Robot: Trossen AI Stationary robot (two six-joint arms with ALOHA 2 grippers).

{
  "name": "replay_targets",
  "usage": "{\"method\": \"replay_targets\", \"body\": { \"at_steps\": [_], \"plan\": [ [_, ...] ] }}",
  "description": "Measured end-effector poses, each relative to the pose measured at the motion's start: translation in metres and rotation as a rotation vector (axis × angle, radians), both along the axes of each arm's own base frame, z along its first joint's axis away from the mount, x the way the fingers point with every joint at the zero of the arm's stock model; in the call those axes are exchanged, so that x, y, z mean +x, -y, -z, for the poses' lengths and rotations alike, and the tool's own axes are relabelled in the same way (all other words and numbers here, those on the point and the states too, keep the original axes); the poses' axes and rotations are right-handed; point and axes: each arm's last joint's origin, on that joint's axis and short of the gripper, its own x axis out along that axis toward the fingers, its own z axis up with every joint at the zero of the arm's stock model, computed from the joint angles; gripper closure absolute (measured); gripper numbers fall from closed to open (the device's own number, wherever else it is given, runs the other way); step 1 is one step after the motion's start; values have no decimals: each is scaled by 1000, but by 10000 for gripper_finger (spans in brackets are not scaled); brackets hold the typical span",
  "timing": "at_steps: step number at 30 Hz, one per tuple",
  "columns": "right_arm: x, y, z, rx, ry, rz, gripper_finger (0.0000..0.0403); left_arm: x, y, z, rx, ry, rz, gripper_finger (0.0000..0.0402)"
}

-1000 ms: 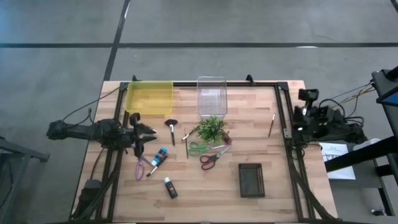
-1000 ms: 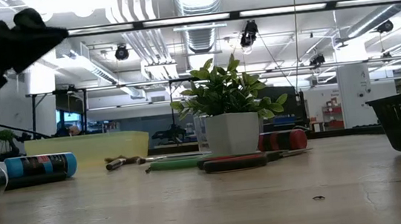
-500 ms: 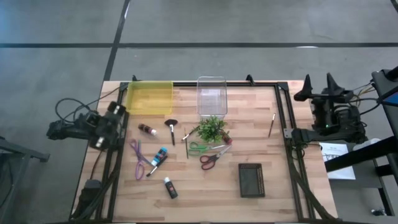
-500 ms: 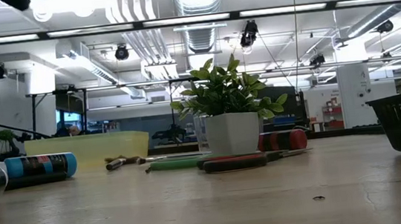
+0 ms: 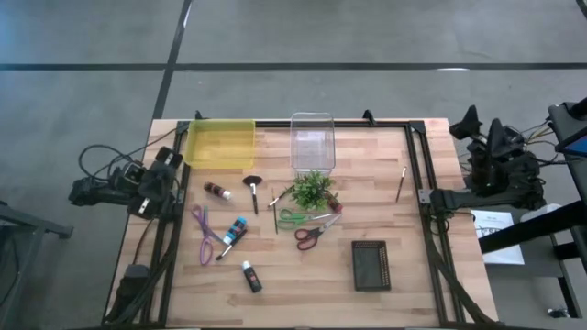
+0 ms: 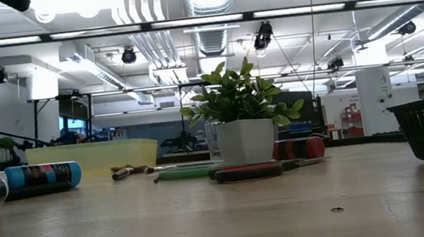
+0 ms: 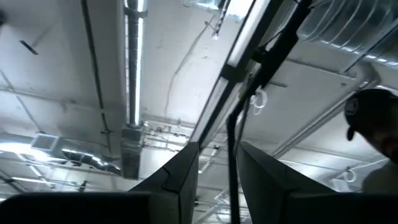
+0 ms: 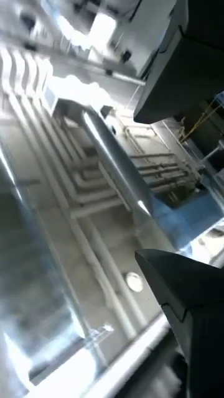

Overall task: Pick & Place Paint Supplies
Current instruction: Put the highlighter brush into the transparent bin

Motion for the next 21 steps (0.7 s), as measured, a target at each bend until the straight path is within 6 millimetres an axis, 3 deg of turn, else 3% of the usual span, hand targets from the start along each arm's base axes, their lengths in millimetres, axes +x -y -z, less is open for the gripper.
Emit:
{"method": "replay_targets", "body": {
  "at_steps": [4, 8, 14, 18, 21],
  "plan": [
    [4, -3, -21, -130, -27, 32, 58, -5, -4, -15, -51, 30, -138, 283],
    [2, -5, -55, -241, -88, 91, 58, -8, -7, -48, -92, -35, -244, 283],
    [0, -2, -110, -217, -449, 164, 58, 8, -12, -107, -160, -500, -449, 283],
    [12, 3, -135, -91, -723, 271, 58, 20, -14, -140, -163, -768, -554, 283],
    [23, 4, -150, -67, -891, 322, 58, 27, -15, -155, -224, -1002, -595, 283]
  ]
}}
